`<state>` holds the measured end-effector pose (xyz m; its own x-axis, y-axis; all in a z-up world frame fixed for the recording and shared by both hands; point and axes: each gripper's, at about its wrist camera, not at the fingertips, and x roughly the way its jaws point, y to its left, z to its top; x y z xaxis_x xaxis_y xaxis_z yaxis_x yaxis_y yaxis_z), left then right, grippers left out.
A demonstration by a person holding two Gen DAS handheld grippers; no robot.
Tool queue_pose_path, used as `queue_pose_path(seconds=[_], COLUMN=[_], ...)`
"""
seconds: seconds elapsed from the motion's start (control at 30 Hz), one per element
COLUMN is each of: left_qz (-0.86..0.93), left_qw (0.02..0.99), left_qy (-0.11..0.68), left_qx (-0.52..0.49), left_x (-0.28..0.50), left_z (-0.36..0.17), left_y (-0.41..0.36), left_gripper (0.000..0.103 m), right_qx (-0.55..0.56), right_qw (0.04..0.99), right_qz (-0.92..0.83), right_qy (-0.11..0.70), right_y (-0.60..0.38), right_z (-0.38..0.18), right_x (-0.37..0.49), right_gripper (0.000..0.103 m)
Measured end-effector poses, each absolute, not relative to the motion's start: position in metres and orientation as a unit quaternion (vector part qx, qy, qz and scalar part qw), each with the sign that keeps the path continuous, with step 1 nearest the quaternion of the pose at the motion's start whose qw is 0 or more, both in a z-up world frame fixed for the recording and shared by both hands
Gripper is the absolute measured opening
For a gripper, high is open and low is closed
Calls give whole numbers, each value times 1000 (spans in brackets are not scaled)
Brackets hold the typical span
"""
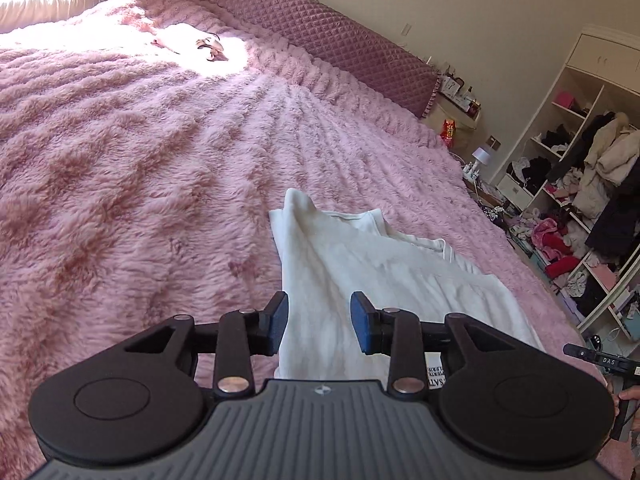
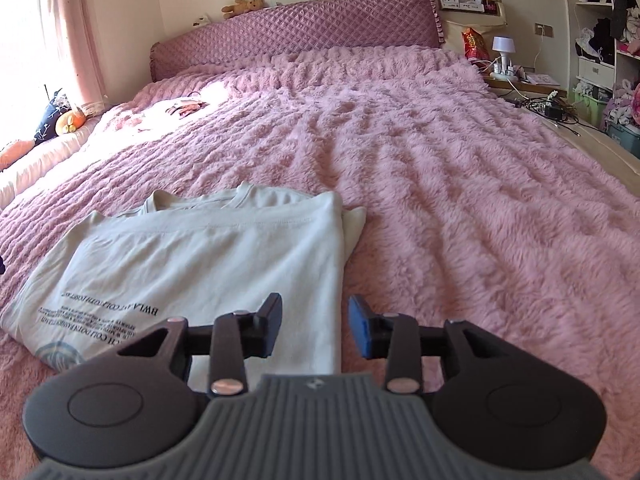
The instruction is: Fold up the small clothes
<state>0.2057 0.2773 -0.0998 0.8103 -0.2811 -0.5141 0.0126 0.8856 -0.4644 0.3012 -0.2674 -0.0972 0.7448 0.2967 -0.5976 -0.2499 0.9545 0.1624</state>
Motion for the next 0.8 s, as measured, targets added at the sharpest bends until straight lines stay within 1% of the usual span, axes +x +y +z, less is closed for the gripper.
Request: queue_pose_path(seconds=[0.17,0.3,0.43,0.5,0.53,0.6,0.63,0.7,0.8], left_qz=[-72,-56,-78,-81,-75,-69,-65,-54,-43], left_qw=[917,912,904,903,902,901,901,906,909], left_qy=[336,345,354,357,363,368,368,361,369], left_qx=[-202,-214,-229,-225,-222,-219,-219,-212,-188], left_x=[189,192,197,199,200,200,198,195,193], left_z=[-116,-129,-140,-142,-143,-143,-141,-133,-121], left_y=[269,270,267,264,262,260,260,259,257], left_gripper=[39,39,39,8,8,7,7,5,4], right_qx=[45,86,101,98,97,94,78,71,54], right_qw=[921,913,908,907,906,905,907,912,925], right_qz=[136,115,118,115,116,119,113,114,113], right_qy=[362,382,388,393,395,399,399,387,360], right_y=[-277,-279,-272,-269,-269,-269,-267,-267,-266], right_z=[-122,-139,-141,-141,-141,-140,-139,-132,-117], right_x=[271,275,281,282,283,284,284,279,270], right_gripper=[41,41,40,40,35,9,3,0,0])
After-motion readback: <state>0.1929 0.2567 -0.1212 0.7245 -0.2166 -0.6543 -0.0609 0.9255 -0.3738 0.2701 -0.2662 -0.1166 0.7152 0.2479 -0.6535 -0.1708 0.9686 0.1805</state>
